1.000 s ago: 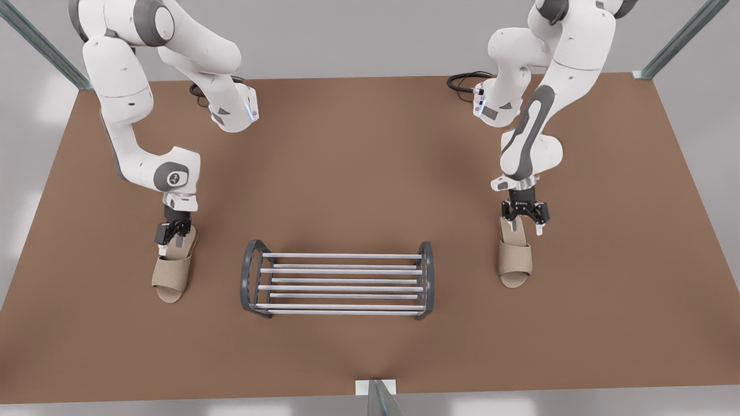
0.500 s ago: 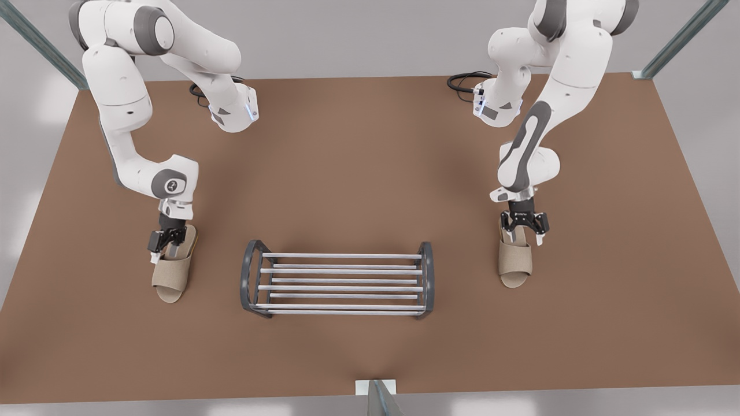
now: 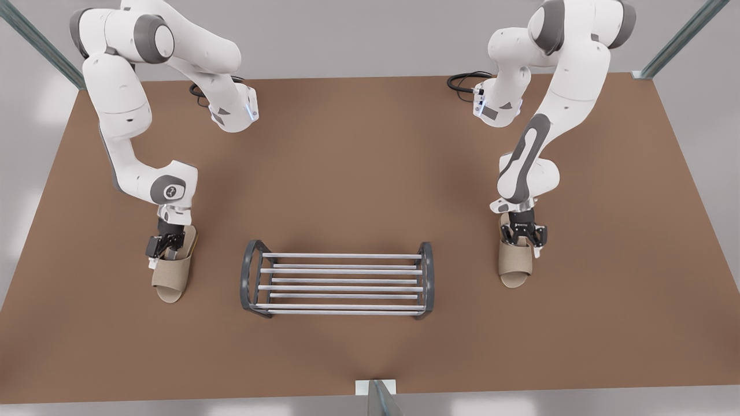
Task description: Place the right shoe on the shoe rack with the right arm, and place the left shoe on the shoe rack with the left arm
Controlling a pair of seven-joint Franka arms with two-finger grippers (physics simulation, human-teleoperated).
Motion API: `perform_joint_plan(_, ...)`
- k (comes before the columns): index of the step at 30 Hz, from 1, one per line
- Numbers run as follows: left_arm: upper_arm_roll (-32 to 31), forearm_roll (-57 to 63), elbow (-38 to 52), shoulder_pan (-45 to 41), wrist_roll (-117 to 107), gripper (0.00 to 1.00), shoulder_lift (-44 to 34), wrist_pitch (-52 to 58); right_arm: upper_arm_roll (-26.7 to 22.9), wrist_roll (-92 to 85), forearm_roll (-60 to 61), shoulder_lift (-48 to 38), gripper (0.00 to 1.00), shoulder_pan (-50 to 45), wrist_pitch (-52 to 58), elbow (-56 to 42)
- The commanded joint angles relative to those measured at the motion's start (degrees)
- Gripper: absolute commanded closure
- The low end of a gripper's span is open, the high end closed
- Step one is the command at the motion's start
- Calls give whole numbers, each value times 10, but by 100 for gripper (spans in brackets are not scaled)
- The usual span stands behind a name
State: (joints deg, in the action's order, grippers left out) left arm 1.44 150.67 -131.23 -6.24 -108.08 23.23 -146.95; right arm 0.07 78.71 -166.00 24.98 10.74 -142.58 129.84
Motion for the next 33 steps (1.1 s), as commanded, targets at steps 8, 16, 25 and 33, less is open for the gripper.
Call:
perform_joint_plan(8,1,0,7,0,-14,45,9,0,-6,0,-100,6,7,-9,1,-10)
perform_joint_plan(16,4,-1,10,0,-16,67,8,-5,-10,1,-112,12,14,-11,1,-19)
perform_joint_plan(25,31,-6,-3,0,57,76,-179,-107,-17,3,-112,18,34,-18,2,-28)
perform_joint_plan(33,-37,-7,48,-2,59,79,-269,-200,-17,3,-112,17,58,-20,14,-34)
